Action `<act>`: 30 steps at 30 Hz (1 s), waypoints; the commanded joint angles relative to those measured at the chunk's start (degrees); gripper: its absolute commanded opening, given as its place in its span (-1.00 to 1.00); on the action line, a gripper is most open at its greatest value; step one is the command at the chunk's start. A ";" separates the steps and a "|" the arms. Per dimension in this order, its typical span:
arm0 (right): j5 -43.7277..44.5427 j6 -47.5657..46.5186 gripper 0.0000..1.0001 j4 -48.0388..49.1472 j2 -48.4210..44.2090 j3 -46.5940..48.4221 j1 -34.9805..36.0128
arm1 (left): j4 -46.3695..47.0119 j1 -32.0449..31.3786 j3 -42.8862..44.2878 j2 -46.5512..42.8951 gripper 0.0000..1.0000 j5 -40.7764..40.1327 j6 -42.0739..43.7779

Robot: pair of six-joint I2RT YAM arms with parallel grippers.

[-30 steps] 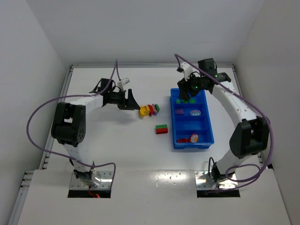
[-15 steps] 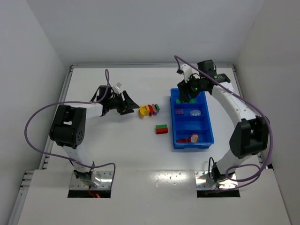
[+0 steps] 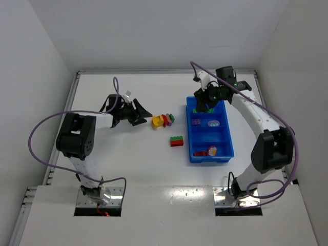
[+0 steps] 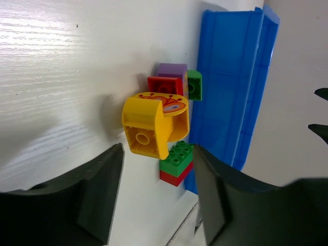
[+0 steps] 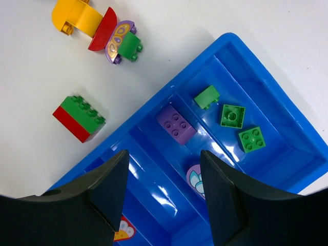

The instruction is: Sort the legos into containers by color

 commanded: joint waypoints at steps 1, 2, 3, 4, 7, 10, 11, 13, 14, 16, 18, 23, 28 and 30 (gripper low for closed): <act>-0.71 -0.47 0.17 0.13 -0.88 -0.24 0.12 | 2.02 0.54 -0.27 1.22 0.31 0.04 -0.82; -0.71 -0.47 0.17 0.13 -0.88 -0.24 0.12 | 2.02 0.54 -0.27 1.83 0.35 0.04 -0.82; -0.71 -0.47 0.17 0.13 -0.88 -0.24 0.12 | 2.02 0.54 0.26 1.83 0.35 0.04 -0.82; -0.19 -0.47 0.17 0.13 -0.88 -0.24 0.12 | 2.02 0.54 0.26 2.35 0.38 0.04 -0.82; -0.18 -0.47 0.17 0.13 -0.88 -0.24 0.12 | 2.64 0.54 0.26 3.50 0.38 0.04 -1.34; -0.18 -0.47 0.17 0.13 -0.35 -0.24 0.12 | 2.64 0.54 0.26 4.55 0.38 0.04 -1.34; -0.18 -0.47 0.17 0.13 -0.35 -0.24 0.12 | 3.24 0.54 0.26 4.56 0.38 0.57 -1.34; 0.34 -0.47 0.17 0.13 -0.35 -0.24 0.12 | 3.77 0.01 0.78 5.17 0.38 0.57 -1.87; 0.34 -0.47 0.17 0.13 -0.35 -0.24 0.12 | 4.56 0.01 0.79 5.87 0.38 1.27 -1.87; 0.34 -0.47 0.17 0.13 -0.35 -0.24 0.12 | 5.09 -0.51 0.79 5.88 0.38 1.27 -2.57; 0.34 -0.47 0.17 0.13 -0.35 -0.77 0.12 | 5.79 -0.52 1.40 6.58 0.38 1.80 -3.10; 0.34 -0.47 0.17 0.65 -0.35 -0.77 0.12 | 7.29 -1.74 2.46 8.51 0.38 2.94 -4.77; 0.87 -0.99 0.17 0.66 0.18 -0.77 0.12 | 9.31 -2.80 3.07 9.65 0.35 3.65 -6.00; 0.87 -0.99 0.17 0.66 0.71 -0.77 0.12 | 9.92 -3.33 3.07 9.65 0.27 3.65 -6.00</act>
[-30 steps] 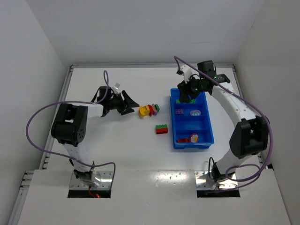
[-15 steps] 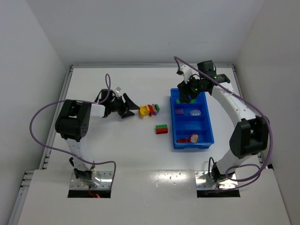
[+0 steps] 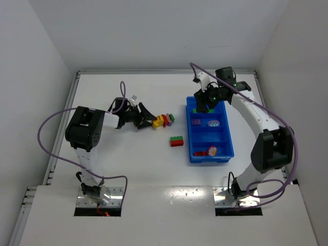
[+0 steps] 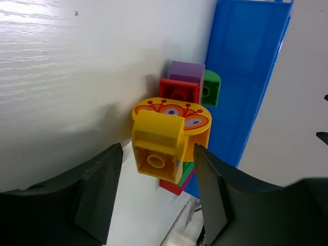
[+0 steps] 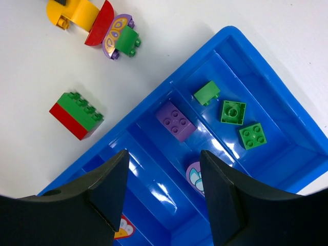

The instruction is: Sort the legos into containers by color

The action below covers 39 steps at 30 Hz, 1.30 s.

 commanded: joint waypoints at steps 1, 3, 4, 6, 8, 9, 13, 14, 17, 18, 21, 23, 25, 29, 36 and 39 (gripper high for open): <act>0.24 -0.73 0.17 0.83 0.64 -0.14 0.12 | 3.66 -0.88 2.11 0.45 0.22 1.09 -1.06; 0.24 -0.73 0.17 0.83 1.16 -0.14 0.12 | 3.66 -0.88 2.11 0.45 0.04 1.09 -1.06; 0.24 -0.73 0.15 0.83 1.17 -0.14 0.12 | 3.66 -0.88 2.11 0.45 -0.03 1.09 -1.06; -0.28 -0.73 0.15 0.83 1.17 -0.14 0.12 | 3.66 -0.88 2.64 0.45 -0.37 1.09 -1.06; -0.29 -0.73 0.15 1.36 1.78 -0.14 0.12 | 3.66 -0.88 2.64 0.45 -0.56 1.09 -1.06; -0.81 -0.73 0.15 1.36 1.78 -0.14 0.12 | 3.05 -0.88 2.64 0.45 -0.65 1.09 -0.54; -6.50 -2.91 0.15 1.36 2.92 0.39 0.64 | 3.04 -0.88 3.69 -1.91 -0.68 2.48 0.69; -8.44 -3.71 0.15 1.97 2.93 0.39 0.64 | 3.04 -0.88 3.70 -1.92 -0.70 3.63 0.69; -14.95 -4.94 0.17 6.00 2.23 -1.63 0.64 | 1.30 -0.88 7.19 -2.97 -0.70 7.85 4.37; -16.19 -4.95 0.20 9.76 2.22 -2.24 1.17 | 0.07 -0.36 8.08 -3.50 -0.72 8.55 7.00; -20.49 -6.44 0.23 12.96 3.71 -0.77 2.48 | -2.76 -0.36 10.19 -4.12 -0.72 10.58 9.57; -23.22 -8.63 0.25 11.83 7.56 2.31 3.37 | -3.29 -0.36 10.20 -4.73 -0.72 11.11 10.28; -25.85 -10.91 0.25 8.05 10.56 8.28 4.94 | -3.81 -0.36 10.20 -5.34 -0.72 11.64 10.28; -27.27 -14.96 0.25 5.14 14.62 14.45 7.23 | -4.43 -0.36 10.20 -5.35 -0.72 12.16 10.98; -24.20 -22.61 0.25 3.74 15.67 14.45 11.45 | -5.48 -0.36 10.73 -5.88 -0.72 12.69 11.51; -23.05 -26.47 0.25 2.68 14.10 12.26 12.95 | -5.48 -0.36 10.73 -5.88 -0.72 12.69 11.51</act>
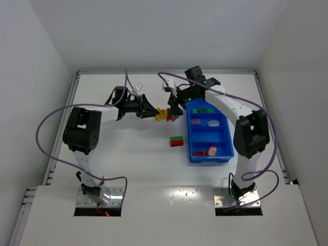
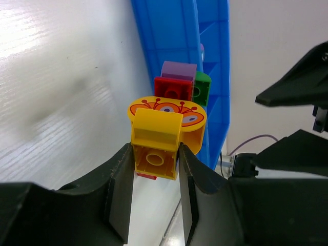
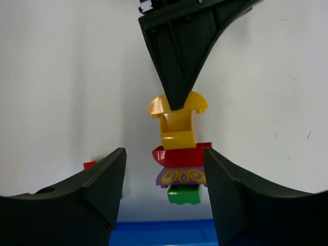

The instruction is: Sort the legos into containers by color

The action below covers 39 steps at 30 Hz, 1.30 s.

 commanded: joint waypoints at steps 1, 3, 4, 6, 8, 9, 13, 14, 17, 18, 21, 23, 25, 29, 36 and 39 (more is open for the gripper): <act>0.11 -7.14 0.25 0.20 -2.45 -1.49 1.73 | 1.03 0.17 2.31 -2.36 -0.72 1.79 0.90; 1.08 -8.45 0.25 0.74 -2.99 -2.73 2.44 | 0.24 -0.36 2.92 -2.35 -0.72 2.31 1.52; 1.09 -8.46 0.25 0.74 -2.99 -2.73 3.05 | 0.24 -0.36 3.45 -2.35 -0.72 2.83 1.52; 2.50 -8.46 0.25 1.26 -2.99 -3.35 3.67 | -0.46 -0.89 4.07 -1.83 -0.72 2.84 2.04; 4.59 -8.46 0.25 1.97 -2.99 -3.88 4.20 | -0.46 -1.41 4.60 -1.83 -0.72 2.84 2.05; 5.21 -7.94 0.25 2.93 -2.99 -3.88 4.81 | -0.46 -1.41 4.60 -1.83 -0.72 2.84 2.05; 8.64 -5.83 0.25 6.63 -1.94 -4.40 5.34 | -1.07 -2.47 5.13 -1.83 -0.72 2.84 2.57; 8.65 -5.82 0.25 8.28 -1.94 -5.01 5.34 | -1.08 -2.47 5.13 -1.83 -0.72 2.84 2.57; 9.96 -3.37 0.25 11.88 -2.55 -6.50 5.34 | -1.08 -2.99 5.13 -1.83 -0.72 2.84 2.57; 10.58 -3.36 0.25 12.95 -3.42 -7.12 5.34 | -1.08 -2.99 5.13 -1.83 -0.72 2.84 2.57; 11.10 -2.75 0.25 14.54 -4.05 -8.18 5.34 | -1.08 -2.99 5.13 -1.83 -0.72 2.84 3.10; 11.11 -2.75 0.25 13.22 -3.52 -7.57 5.34 | -1.08 -2.99 5.13 -1.83 -0.72 2.84 3.10; 11.11 -2.75 0.25 12.61 -3.52 -7.57 5.34 | -1.08 -3.52 5.74 -1.83 -0.72 2.84 3.10; 11.11 -2.75 0.07 13.74 -3.52 -8.09 5.34 | -2.22 -4.04 5.74 -1.83 -0.72 2.84 3.81; 11.11 -2.75 -0.29 12.53 -3.00 -8.09 5.34 | -2.22 -4.05 5.74 -1.83 -0.72 2.84 4.33; 10.49 -2.75 -0.26 11.46 -2.46 -7.39 5.34 | -2.22 -4.05 6.36 -1.83 -0.72 2.84 4.33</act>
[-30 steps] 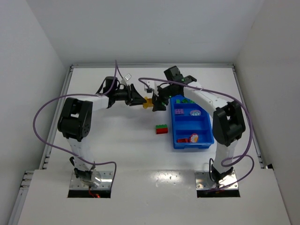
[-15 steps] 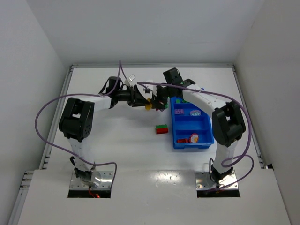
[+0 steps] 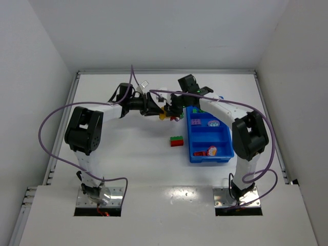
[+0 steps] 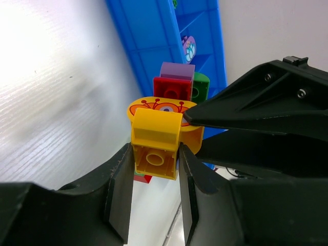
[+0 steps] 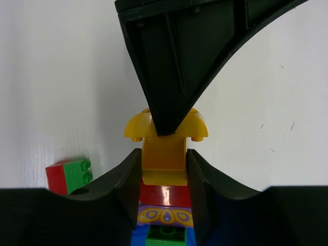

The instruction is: Sort the legos into containers by color

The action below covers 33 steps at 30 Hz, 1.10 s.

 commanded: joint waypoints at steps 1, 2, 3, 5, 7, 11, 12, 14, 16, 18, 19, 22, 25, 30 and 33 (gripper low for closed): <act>-1.46 -0.30 -0.19 0.93 -1.37 0.81 0.34 | 1.47 -0.95 2.25 -1.83 -0.72 2.47 1.05; -1.46 -0.30 -0.16 0.93 -1.37 0.81 0.34 | 1.47 -0.95 2.25 -1.83 -0.72 2.47 1.05; -1.46 -0.30 -0.13 0.32 -1.37 0.81 0.86 | 1.47 -0.95 2.25 -1.83 -0.72 2.47 1.05; -0.85 -0.30 -0.09 0.31 -1.37 0.81 0.87 | 1.47 -0.95 2.25 -1.83 -0.72 2.47 1.05; -0.85 -0.30 -0.09 0.31 -1.37 0.81 0.87 | 1.47 -0.95 2.25 -1.83 -0.72 2.47 1.05; -0.32 -0.30 -0.12 0.93 -1.37 0.81 1.39 | 1.47 -0.95 1.72 -2.35 -0.72 2.47 1.05; 0.20 -0.30 -0.23 0.93 -1.37 0.81 1.39 | 1.47 -0.95 1.72 -2.88 -0.72 2.47 1.05; 0.21 -0.30 -0.33 0.93 -1.37 0.81 1.39 | 1.47 -0.95 1.72 -2.88 -0.72 2.47 1.05; 0.73 -0.30 -0.40 0.93 -1.37 0.81 1.92 | 1.99 -0.95 1.19 -3.40 -0.72 2.47 1.05; 1.35 -0.30 -0.62 0.93 -0.84 0.81 1.92 | 2.00 -0.95 1.19 -3.41 -0.72 2.47 0.53; 1.87 -0.30 -0.69 0.93 -0.84 0.81 1.92 | 2.00 -0.95 1.19 -4.02 -0.75 2.47 0.53; 1.88 -0.30 -0.89 2.24 -1.45 0.28 1.92 | 2.00 -0.42 0.50 -4.55 -0.75 0.98 0.53; 2.49 0.23 -0.94 2.77 -1.99 0.28 1.92 | 2.00 2.21 -1.35 -5.78 -0.77 -1.39 0.53; 3.01 0.23 -0.96 3.30 -2.51 0.28 1.92 | 1.04 6.52 -1.88 -7.89 -0.77 -3.86 1.22; 3.02 0.76 -0.99 4.44 -3.04 -0.77 1.92 | -0.02 8.89 -1.88 -8.50 -0.77 -4.39 1.76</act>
